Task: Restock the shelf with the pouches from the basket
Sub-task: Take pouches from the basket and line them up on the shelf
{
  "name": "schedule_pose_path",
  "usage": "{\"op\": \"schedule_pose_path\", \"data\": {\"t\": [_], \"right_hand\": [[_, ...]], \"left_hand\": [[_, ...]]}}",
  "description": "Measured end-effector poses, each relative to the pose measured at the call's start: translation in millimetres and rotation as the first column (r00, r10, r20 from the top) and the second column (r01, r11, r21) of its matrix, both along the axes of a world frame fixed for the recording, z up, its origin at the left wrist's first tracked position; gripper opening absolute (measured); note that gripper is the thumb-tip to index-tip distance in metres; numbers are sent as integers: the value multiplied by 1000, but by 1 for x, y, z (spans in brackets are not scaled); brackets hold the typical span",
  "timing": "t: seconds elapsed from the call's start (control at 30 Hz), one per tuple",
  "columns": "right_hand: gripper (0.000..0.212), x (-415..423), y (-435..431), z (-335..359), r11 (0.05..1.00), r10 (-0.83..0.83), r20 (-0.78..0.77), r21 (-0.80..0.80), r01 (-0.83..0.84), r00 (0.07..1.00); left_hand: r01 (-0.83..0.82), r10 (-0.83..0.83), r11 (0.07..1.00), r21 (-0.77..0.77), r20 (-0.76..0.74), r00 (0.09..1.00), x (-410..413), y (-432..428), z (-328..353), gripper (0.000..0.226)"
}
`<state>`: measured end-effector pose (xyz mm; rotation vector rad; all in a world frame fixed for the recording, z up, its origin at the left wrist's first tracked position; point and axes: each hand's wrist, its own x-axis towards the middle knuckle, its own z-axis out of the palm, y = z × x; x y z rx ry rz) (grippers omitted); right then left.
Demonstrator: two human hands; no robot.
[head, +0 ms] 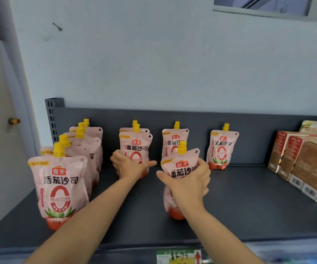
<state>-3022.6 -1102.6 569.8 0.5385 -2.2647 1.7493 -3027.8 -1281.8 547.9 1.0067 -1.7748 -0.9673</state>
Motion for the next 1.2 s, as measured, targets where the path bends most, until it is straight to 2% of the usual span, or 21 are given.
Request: {"op": "schedule_pose_path", "data": {"t": [0.1, 0.2, 0.37, 0.47, 0.53, 0.63, 0.77, 0.87, 1.0, 1.1, 1.2], "right_hand": [[100, -3, -7, 2, 999, 12, 12, -37, -11, 1000], [100, -1, -20, 6, 998, 34, 37, -51, -32, 999], [108, 6, -53, 7, 998, 69, 77, -17, -68, 995], [107, 8, -75, 6, 995, 95, 128, -19, -93, 987], [109, 9, -90, 6, 996, 85, 171, -39, -80, 982], [111, 10, -110, 8, 996, 79, 216, -66, -66, 973], [107, 12, -130, 10, 991, 105, 222, -107, -83, 969], [97, 14, -137, 8, 980, 150, 207, -162, -117, 967], [82, 10, -134, -3, 948, 290, 137, -178, -265, 947], [78, 4, -127, -8, 944, 319, 66, -105, -312, 945], [77, -1, -117, -15, 947, 319, 82, 16, -322, 944]], "left_hand": [[10, -18, 997, 70, 117, 993, 9, 2, 4, 116], [-1, -13, 991, 134, 107, 994, 22, 2, 8, 109], [96, -96, 995, -1, 3, 995, 57, 9, 10, 95], [254, -253, 964, 79, -20, 967, 80, 13, 8, 87], [425, -434, 892, 155, 29, 900, 95, 18, 6, 83], [517, -527, 850, 104, 154, 836, 105, 19, 1, 96], [519, -492, 854, -41, 264, 830, 101, 17, 0, 116], [448, -386, 877, -174, 300, 872, 92, 12, 0, 117], [320, -218, 903, -288, 334, 917, 84, 6, -4, 114], [322, -199, 905, -279, 390, 899, 82, 6, -5, 122], [339, -210, 901, -271, 411, 887, 84, 4, -5, 128]]}}
